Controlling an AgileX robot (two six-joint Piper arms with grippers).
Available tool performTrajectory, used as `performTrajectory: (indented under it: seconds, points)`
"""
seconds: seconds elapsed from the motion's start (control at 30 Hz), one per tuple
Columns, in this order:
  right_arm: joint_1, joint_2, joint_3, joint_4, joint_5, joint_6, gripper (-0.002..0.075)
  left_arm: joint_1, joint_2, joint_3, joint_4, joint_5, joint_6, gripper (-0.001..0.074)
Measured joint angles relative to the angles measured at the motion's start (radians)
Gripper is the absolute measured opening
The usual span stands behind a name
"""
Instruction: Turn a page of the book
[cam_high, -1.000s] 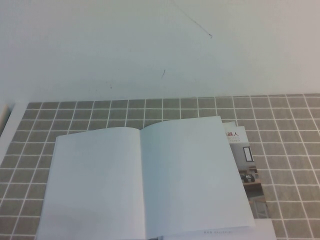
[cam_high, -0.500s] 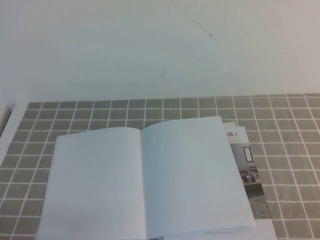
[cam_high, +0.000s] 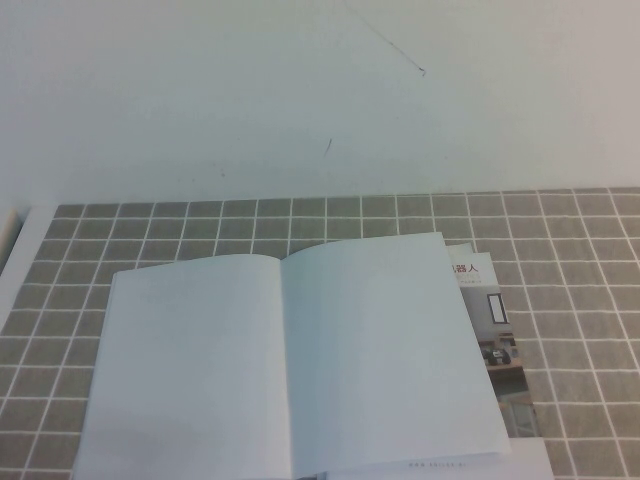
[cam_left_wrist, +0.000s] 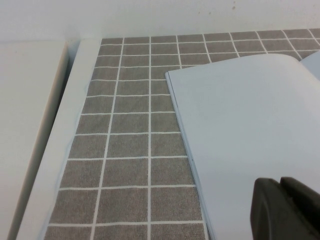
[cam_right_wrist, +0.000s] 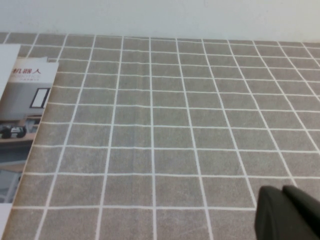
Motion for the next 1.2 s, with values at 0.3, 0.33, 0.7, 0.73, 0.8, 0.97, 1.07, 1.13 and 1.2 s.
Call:
performTrajectory:
  seconds: [0.3,0.33,0.7,0.73,0.8,0.97,1.07,1.13,1.2]
  points:
    - [0.000,0.000,0.000,0.002,-0.001,0.000,-0.0003,0.000,0.000,0.000,0.000,0.000,0.000,-0.0004]
    - [0.000,0.000,0.000,0.002,-0.001,0.000,-0.0003,0.000,0.000,0.000,0.000,0.000,0.000,-0.0004]
    - [0.000,0.000,0.000,0.002,-0.001,0.000,-0.0003,0.000,0.000,0.000,0.000,0.000,0.000,-0.0004]
    - [0.000,0.000,0.000,0.002,-0.001,0.000,-0.0003,0.000,0.000,0.000,0.000,0.000,0.000,-0.0004]
    - [0.000,0.000,0.000,0.002,-0.001,-0.001,-0.0003,0.000,0.000,0.000,0.000,0.000,0.000,-0.0004]
    - [0.000,0.000,0.000,0.004,-0.001,-0.001,-0.0003,-0.016,0.000,0.000,0.000,0.000,0.000,-0.0004]
    - [0.000,0.000,0.000,0.004,-0.001,-0.001,-0.0003,-0.015,0.000,0.000,-0.002,0.000,0.000,-0.0004]
    - [0.000,0.000,0.000,0.004,-0.001,-0.001,-0.0003,-0.006,0.000,0.000,-0.002,0.000,0.000,-0.0004]
    - [0.000,0.000,0.000,0.004,-0.001,-0.001,-0.0003,-0.002,0.000,0.000,-0.002,0.000,0.000,-0.0004]
